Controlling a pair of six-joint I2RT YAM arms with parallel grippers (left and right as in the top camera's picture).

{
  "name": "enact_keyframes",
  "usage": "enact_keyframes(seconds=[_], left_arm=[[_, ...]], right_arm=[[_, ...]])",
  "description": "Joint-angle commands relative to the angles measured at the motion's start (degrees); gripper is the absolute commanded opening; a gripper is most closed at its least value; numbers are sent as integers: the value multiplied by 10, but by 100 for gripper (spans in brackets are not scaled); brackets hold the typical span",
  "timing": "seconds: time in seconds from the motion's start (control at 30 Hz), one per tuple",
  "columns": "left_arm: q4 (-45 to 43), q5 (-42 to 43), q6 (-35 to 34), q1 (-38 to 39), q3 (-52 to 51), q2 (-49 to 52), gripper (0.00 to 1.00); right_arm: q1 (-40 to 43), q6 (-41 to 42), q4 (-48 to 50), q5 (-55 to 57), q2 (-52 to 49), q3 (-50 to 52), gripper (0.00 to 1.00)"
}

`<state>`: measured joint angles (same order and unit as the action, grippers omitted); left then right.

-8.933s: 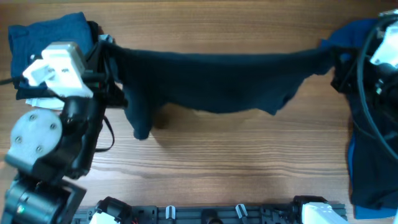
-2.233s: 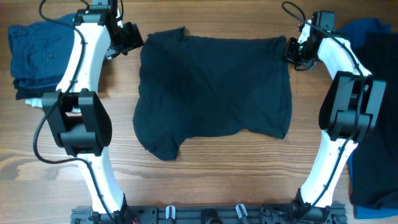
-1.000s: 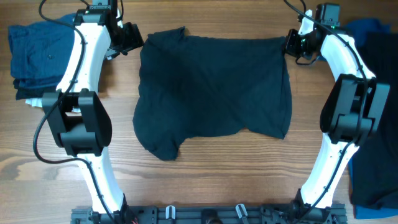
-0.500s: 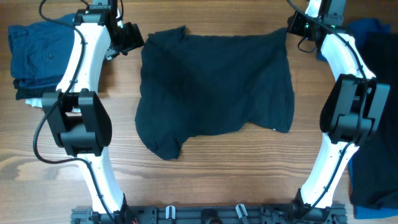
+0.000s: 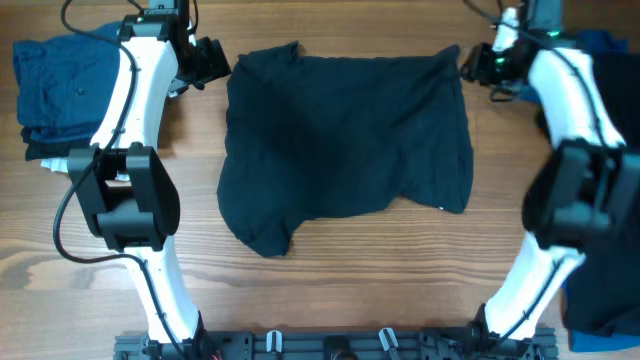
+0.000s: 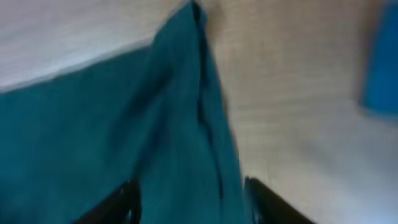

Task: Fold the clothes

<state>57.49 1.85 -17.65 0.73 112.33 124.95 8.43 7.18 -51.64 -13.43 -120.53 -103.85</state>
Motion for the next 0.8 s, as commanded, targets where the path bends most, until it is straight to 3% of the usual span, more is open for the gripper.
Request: enact_keyframes(seconds=[0.0, 0.1, 0.23, 0.37, 0.5, 0.6, 0.77], left_arm=[[5, -8, 9, -3, -4, 8, 86], [4, -9, 9, -3, -4, 8, 90], [5, -8, 9, -3, -4, 8, 95], [9, -9, 9, -3, -4, 8, 96], [9, -9, 9, -4, -4, 8, 93], [8, -8, 9, -4, -10, 8, 85], [-13, -9, 9, -4, -45, 9, 82]], right_arm=[[4, -37, -116, 1, 56, -9, 38], [4, -50, -118, 1, 56, 42, 18], [4, -57, -42, -1, 56, 142, 17], [4, -69, 66, -16, 56, 226, 19], [4, -72, 149, -40, 56, 274, 33], [4, -71, 196, -40, 56, 300, 43], [4, -65, 251, -49, 56, 331, 43]])
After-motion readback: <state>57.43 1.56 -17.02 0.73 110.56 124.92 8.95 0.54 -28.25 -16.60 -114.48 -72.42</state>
